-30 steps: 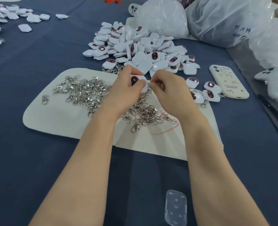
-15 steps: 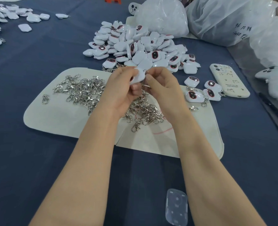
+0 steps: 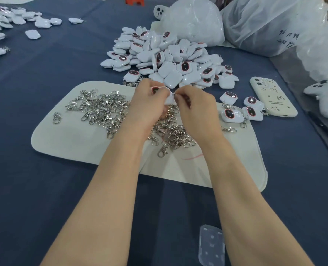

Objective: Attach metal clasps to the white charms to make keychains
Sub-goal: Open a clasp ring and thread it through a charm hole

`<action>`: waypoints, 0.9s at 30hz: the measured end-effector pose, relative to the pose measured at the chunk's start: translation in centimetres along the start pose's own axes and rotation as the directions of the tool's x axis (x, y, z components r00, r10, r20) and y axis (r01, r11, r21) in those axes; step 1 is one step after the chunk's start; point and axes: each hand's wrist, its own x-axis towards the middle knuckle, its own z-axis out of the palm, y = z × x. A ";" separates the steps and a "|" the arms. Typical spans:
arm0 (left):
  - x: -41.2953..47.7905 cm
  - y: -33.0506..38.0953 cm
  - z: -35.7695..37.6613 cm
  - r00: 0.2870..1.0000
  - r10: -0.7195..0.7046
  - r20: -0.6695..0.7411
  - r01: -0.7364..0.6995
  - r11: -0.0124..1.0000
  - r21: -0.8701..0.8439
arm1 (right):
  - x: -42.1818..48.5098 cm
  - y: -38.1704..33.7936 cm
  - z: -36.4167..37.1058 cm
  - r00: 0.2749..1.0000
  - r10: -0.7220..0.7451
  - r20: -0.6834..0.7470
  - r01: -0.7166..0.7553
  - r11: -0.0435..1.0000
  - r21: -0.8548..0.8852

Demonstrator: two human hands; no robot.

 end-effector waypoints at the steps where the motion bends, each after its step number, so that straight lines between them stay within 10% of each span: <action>1: 0.0 0.0 0.0 0.994 0.109 -0.022 -0.103 0.976 0.191 | 0.1 0.1 -0.1 1.000 -0.014 0.025 0.015 0.999 -0.031; 6: -0.2 -0.7 0.1 0.904 0.388 0.179 -0.411 0.674 0.614 | 0.0 0.8 0.0 0.992 0.047 0.121 -0.035 0.994 -0.099; 11: -0.2 -0.6 0.7 1.000 -0.020 0.020 0.022 0.996 -0.090 | 0.0 0.4 0.7 0.922 0.351 0.165 -0.385 0.771 0.508; 16: -0.2 -0.1 0.2 0.941 -0.203 0.269 0.322 0.780 -0.536 | 0.3 -0.2 1.1 0.896 0.402 0.187 -0.396 0.535 0.746; 20: 0.1 -0.5 -0.3 0.897 -0.284 0.338 0.441 0.625 -0.645 | 0.2 0.1 0.7 0.945 0.316 0.083 -0.308 0.776 0.551; 24: 0.2 -0.6 0.1 0.955 -0.271 0.123 0.298 0.863 -0.409 | 0.2 0.6 0.3 0.990 0.143 0.019 -0.144 0.983 0.113; 27: -0.2 -0.5 0.5 0.992 0.089 -0.084 -0.063 0.959 0.278 | 0.1 0.9 0.3 0.994 0.073 0.087 -0.068 0.996 -0.055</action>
